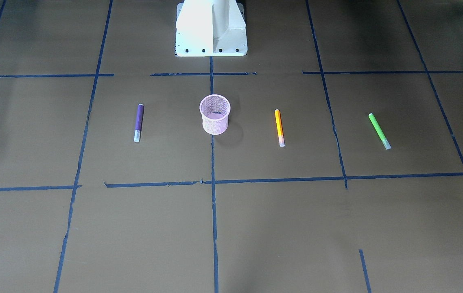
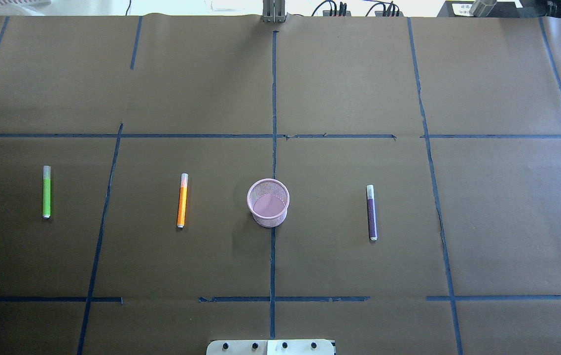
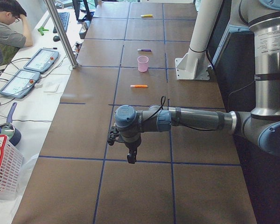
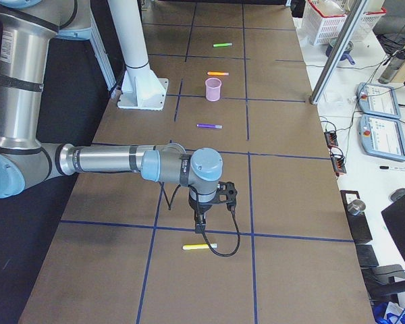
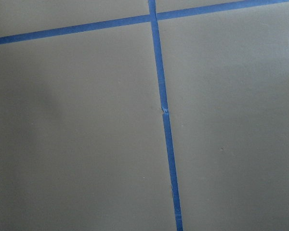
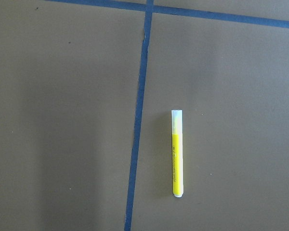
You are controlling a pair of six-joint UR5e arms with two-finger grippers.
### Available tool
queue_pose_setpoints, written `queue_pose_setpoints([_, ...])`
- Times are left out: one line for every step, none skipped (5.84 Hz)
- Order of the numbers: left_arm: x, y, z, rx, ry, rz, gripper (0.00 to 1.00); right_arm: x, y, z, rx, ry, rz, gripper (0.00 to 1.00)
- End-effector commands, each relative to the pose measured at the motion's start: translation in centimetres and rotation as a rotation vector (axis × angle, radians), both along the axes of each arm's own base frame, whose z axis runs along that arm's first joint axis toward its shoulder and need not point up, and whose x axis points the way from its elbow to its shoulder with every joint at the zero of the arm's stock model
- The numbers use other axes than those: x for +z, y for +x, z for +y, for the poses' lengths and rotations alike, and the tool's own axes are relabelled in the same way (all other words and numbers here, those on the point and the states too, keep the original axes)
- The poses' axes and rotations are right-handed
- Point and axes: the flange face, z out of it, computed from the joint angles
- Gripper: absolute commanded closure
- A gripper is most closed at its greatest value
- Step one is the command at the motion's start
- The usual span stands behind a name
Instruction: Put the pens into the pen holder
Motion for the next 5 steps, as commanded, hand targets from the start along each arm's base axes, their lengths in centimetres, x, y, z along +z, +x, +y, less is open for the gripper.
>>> queue_pose_setpoints([-1.1,0.1,-0.1,0.001,0.022,-0.001,0.00,-1.9,0.0,-0.3,0.006,0.034,-0.003,0.00])
queue_pose_setpoints([-1.5,0.1,-0.2,-0.001,0.029,-0.001,0.00,-2.6,0.0,-0.4,0.006,0.050,-0.004,0.00])
queue_pose_setpoints([-1.9,0.3,-0.7,0.002,0.049,-0.004,0.00,-3.9,0.0,-0.8,0.005,0.080,-0.004,0.00])
queue_pose_setpoints([-4.9,0.5,-3.4,0.003,0.136,0.007,0.00,-4.5,-0.1,-0.9,0.004,0.090,-0.004,0.00])
queue_pose_setpoints([-8.4,0.7,-6.3,0.003,0.266,0.014,0.00,-4.7,-0.2,-0.9,0.007,0.091,-0.017,0.00])
